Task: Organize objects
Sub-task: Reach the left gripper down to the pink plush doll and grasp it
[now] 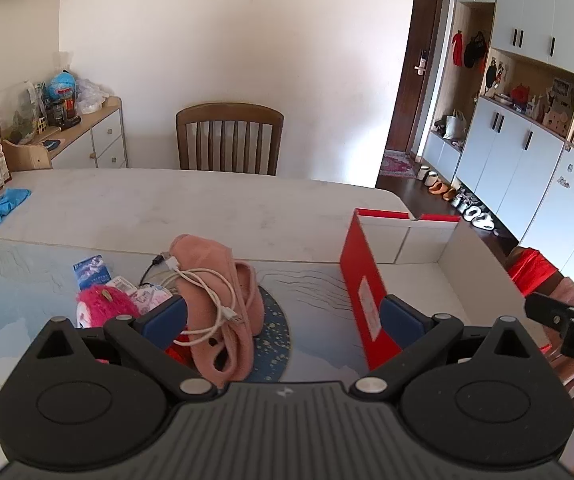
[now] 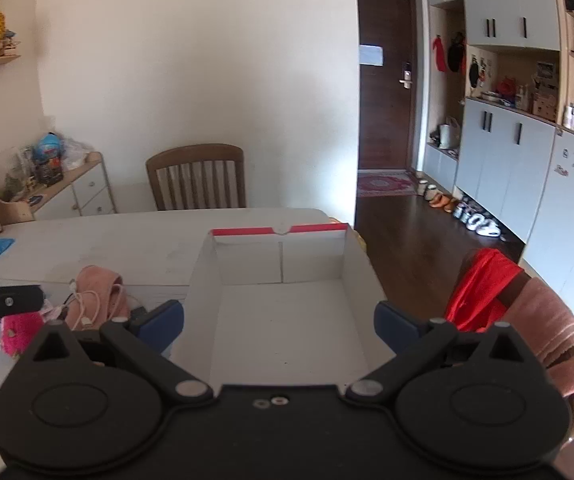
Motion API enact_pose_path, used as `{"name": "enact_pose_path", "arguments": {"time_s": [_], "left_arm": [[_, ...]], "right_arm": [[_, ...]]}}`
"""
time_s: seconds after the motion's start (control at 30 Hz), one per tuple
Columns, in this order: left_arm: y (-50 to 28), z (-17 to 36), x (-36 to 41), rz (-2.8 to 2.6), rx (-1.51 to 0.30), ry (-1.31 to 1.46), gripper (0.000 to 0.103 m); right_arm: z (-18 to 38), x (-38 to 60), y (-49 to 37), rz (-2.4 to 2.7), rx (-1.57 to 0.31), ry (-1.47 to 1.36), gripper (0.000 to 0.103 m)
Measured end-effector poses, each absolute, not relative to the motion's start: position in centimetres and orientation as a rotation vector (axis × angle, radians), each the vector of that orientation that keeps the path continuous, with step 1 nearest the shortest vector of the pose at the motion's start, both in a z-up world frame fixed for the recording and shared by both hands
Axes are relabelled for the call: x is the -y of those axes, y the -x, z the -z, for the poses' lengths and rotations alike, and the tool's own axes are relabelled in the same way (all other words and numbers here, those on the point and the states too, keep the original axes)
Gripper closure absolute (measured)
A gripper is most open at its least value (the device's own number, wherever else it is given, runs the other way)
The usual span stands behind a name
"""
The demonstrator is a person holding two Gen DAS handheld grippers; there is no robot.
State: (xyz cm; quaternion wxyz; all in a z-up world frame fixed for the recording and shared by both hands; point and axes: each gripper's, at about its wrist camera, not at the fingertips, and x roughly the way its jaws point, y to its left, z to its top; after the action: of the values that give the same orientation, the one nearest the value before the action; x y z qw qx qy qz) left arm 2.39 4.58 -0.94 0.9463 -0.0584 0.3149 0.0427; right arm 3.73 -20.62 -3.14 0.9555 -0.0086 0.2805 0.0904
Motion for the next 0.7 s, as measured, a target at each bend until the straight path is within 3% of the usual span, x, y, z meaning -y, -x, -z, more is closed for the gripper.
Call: {"name": "enact_pose_path", "arguments": {"time_s": [0.7], "left_arm": [[-7.8, 7.0, -17.8, -0.272, -0.792, 0.074, 0.000]], "right_arm": [[8.4, 25.0, -11.9, 0.052, -0.752, 0.045, 0.003]]}}
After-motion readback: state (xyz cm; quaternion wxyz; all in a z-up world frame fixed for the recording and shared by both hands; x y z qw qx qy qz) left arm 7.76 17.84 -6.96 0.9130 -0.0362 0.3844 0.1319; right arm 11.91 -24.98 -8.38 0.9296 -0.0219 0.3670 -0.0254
